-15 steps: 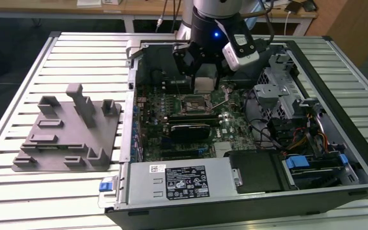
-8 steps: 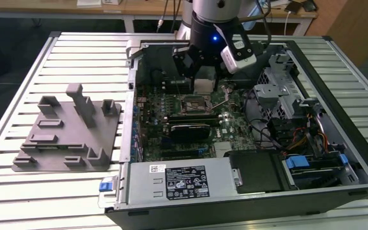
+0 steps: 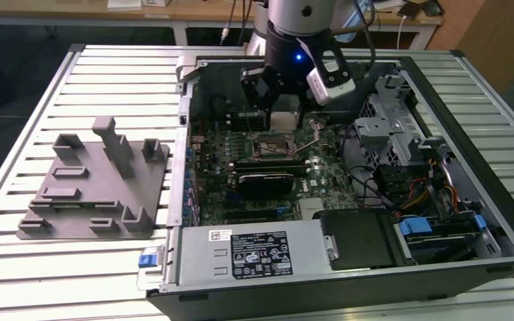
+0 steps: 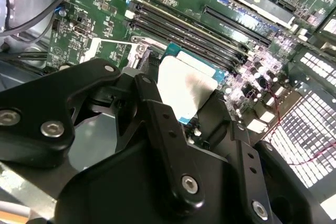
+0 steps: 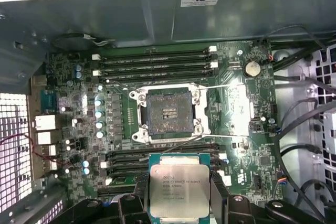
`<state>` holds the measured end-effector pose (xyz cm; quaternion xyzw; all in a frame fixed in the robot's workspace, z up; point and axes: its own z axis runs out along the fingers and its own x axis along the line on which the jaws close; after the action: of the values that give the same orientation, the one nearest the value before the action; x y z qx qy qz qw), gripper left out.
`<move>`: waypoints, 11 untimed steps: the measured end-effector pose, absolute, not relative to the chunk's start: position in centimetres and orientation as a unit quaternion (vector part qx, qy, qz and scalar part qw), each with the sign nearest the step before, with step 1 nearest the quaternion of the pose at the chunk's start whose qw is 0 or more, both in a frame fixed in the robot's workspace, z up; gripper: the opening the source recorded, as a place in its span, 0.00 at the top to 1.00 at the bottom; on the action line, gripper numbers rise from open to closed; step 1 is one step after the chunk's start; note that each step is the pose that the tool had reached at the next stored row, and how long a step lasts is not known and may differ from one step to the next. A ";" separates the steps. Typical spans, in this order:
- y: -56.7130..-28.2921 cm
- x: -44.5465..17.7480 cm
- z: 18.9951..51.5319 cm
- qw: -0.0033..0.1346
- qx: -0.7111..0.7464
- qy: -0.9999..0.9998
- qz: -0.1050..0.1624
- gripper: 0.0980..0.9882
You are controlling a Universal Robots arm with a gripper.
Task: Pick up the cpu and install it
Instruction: 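Pick up the cpu and move it towards the insertion slot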
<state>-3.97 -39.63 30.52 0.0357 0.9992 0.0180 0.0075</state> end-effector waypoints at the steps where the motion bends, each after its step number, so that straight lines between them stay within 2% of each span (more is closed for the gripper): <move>1: -39.6 -4.0 30.4 0.007 0.036 0.999 0.018 0.50; 11: -39.1 -4.0 28.8 0.007 0.036 0.999 0.018 0.50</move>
<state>-3.97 -39.08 28.75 0.0356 0.9992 0.0179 0.0074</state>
